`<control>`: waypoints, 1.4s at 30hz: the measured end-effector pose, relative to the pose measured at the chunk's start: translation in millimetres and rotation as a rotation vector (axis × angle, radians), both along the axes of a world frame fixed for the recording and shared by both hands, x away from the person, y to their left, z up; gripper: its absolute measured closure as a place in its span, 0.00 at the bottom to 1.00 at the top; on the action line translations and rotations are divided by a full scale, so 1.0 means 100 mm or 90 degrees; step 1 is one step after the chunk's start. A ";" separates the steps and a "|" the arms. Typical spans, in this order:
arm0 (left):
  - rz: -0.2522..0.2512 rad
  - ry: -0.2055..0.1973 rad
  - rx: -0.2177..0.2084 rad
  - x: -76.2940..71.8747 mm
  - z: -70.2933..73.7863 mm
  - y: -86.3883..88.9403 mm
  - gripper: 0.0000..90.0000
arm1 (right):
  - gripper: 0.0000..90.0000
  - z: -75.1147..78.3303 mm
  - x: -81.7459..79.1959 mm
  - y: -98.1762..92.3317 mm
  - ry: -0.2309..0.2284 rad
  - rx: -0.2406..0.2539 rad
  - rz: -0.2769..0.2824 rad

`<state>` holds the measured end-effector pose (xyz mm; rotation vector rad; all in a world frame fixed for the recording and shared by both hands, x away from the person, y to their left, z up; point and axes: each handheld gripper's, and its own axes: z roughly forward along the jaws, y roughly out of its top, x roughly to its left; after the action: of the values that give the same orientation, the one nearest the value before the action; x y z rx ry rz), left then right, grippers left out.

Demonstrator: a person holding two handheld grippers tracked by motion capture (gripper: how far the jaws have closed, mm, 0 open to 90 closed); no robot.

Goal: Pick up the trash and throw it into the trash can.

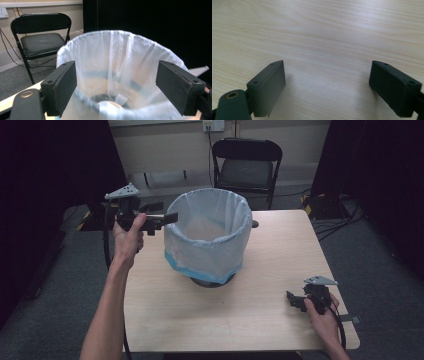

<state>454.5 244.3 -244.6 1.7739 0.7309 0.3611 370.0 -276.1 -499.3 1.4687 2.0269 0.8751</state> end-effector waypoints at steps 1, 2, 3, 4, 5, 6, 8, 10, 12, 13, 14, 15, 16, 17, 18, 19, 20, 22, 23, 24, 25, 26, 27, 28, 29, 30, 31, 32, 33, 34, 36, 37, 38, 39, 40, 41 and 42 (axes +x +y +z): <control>0.003 -0.003 0.001 -0.03 0.00 0.01 0.19 | 0.14 0.00 0.00 0.00 0.000 0.000 0.000; 0.002 -0.005 0.000 -0.06 -0.01 0.04 0.19 | 0.14 0.00 0.00 0.00 0.000 0.000 0.001; 0.001 -0.009 -0.001 -0.10 -0.02 0.06 0.19 | 0.14 0.00 0.00 0.00 0.000 0.000 0.000; 0.001 -0.010 0.001 -0.13 -0.03 0.07 0.19 | 0.14 0.00 0.00 0.00 0.000 0.000 0.000; 0.001 -0.010 0.001 -0.13 -0.03 0.07 0.19 | 0.14 0.00 0.00 0.00 0.000 0.000 0.000; 0.006 -0.013 0.010 -0.18 -0.05 0.08 0.19 | 0.14 0.00 0.00 0.00 0.000 0.000 0.000; 0.013 -0.016 -0.002 -0.27 -0.12 0.11 0.21 | 0.14 0.00 0.00 0.00 0.000 0.000 0.000; 0.020 -0.024 0.004 -0.34 -0.16 0.13 0.21 | 0.14 0.00 0.00 0.00 0.000 0.000 0.000; 0.020 -0.029 0.004 -0.41 -0.19 0.15 0.21 | 0.14 0.00 0.00 0.00 0.000 0.000 0.000; 0.022 -0.034 0.004 -0.45 -0.21 0.16 0.21 | 0.14 0.00 0.00 0.00 0.000 0.000 0.000; 0.024 -0.034 0.004 -0.47 -0.23 0.16 0.21 | 0.14 0.00 0.00 0.00 0.000 0.000 0.000; 0.023 -0.035 0.002 -0.50 -0.25 0.17 0.21 | 0.14 0.00 0.00 0.00 -0.001 0.000 0.001; 0.023 -0.035 -0.002 -0.52 -0.27 0.18 0.20 | 0.14 0.00 0.00 0.00 0.000 0.000 0.000; 0.022 -0.034 -0.003 -0.54 -0.30 0.20 0.20 | 0.14 0.00 0.00 0.00 0.000 0.000 0.000; 0.027 -0.034 -0.005 -0.57 -0.34 0.21 0.19 | 0.14 0.00 0.00 0.00 0.000 0.000 0.000; 0.027 -0.034 -0.005 -0.57 -0.34 0.21 0.19 | 0.14 0.00 0.00 0.00 -0.001 0.000 0.001; 0.039 -0.029 0.001 -0.62 -0.39 0.23 0.19 | 0.14 0.00 0.00 0.00 -0.001 0.000 0.001; 0.034 -0.027 -0.003 -0.67 -0.48 0.26 0.19 | 0.14 0.00 0.00 0.00 -0.001 0.000 0.001; 0.037 -0.025 -0.003 -0.70 -0.52 0.28 0.18 | 0.14 0.00 0.00 0.00 -0.001 0.000 0.001; 0.039 -0.025 0.002 -0.72 -0.57 0.29 0.19 | 0.14 0.00 0.00 0.00 0.000 0.000 0.001; 0.039 -0.025 0.002 -0.72 -0.57 0.29 0.19 | 0.14 0.00 0.00 0.00 0.000 0.000 0.001; 0.046 -0.024 0.013 -0.76 -0.64 0.30 0.19 | 0.14 0.00 0.00 0.00 0.000 0.000 0.000; 0.050 -0.020 0.019 -0.79 -0.69 0.32 0.19 | 0.14 0.00 0.00 0.00 -0.001 0.000 0.001; 0.050 -0.018 0.021 -0.80 -0.72 0.32 0.19 | 0.14 0.00 0.00 0.00 -0.001 0.000 0.001; 0.052 -0.015 0.025 -0.83 -0.78 0.33 0.19 | 0.14 0.00 0.00 0.00 -0.001 0.000 0.001; 0.053 -0.012 0.027 -0.85 -0.81 0.34 0.19 | 0.14 0.00 0.00 0.00 0.000 0.000 0.000; 0.055 -0.009 0.034 -0.88 -0.87 0.35 0.19 | 0.14 0.00 0.00 0.00 0.000 0.000 0.000; 0.054 -0.004 0.038 -0.89 -0.90 0.36 0.19 | 0.14 0.00 0.00 0.00 0.000 0.000 0.001; 0.056 0.005 0.042 -0.91 -0.96 0.38 0.19 | 0.14 0.00 0.00 0.00 -0.001 0.000 0.001; 0.060 0.010 0.049 -0.93 -1.00 0.39 0.20 | 0.14 0.00 0.00 0.00 -0.001 0.000 0.001; 0.067 0.013 0.058 -0.95 -1.05 0.40 0.20 | 0.14 0.00 0.00 0.00 -0.001 0.000 0.001; 0.078 0.022 0.067 -0.99 -1.15 0.43 0.20 | 0.14 0.00 0.00 0.00 -0.001 0.000 0.001; 0.084 0.027 0.075 -1.00 -1.20 0.44 0.20 | 0.14 0.00 0.00 0.00 -0.001 0.000 0.001; 0.084 0.027 0.075 -1.00 -1.20 0.44 0.20 | 0.14 0.00 0.00 0.00 -0.001 0.000 0.001; 0.092 0.036 0.079 -1.02 -1.30 0.46 0.20 | 0.14 0.00 0.00 0.00 0.000 0.000 0.000; 0.095 0.043 0.081 -1.04 -1.36 0.48 0.20 | 0.14 0.00 0.00 0.00 -0.001 0.000 0.001; 0.099 0.044 0.080 -1.05 -1.41 0.49 0.19 | 0.14 0.00 0.00 0.00 -0.001 0.000 0.001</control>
<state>349.4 293.3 -385.5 1.8594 0.9157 0.4596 370.1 -276.2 -499.4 1.4661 2.0277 0.8758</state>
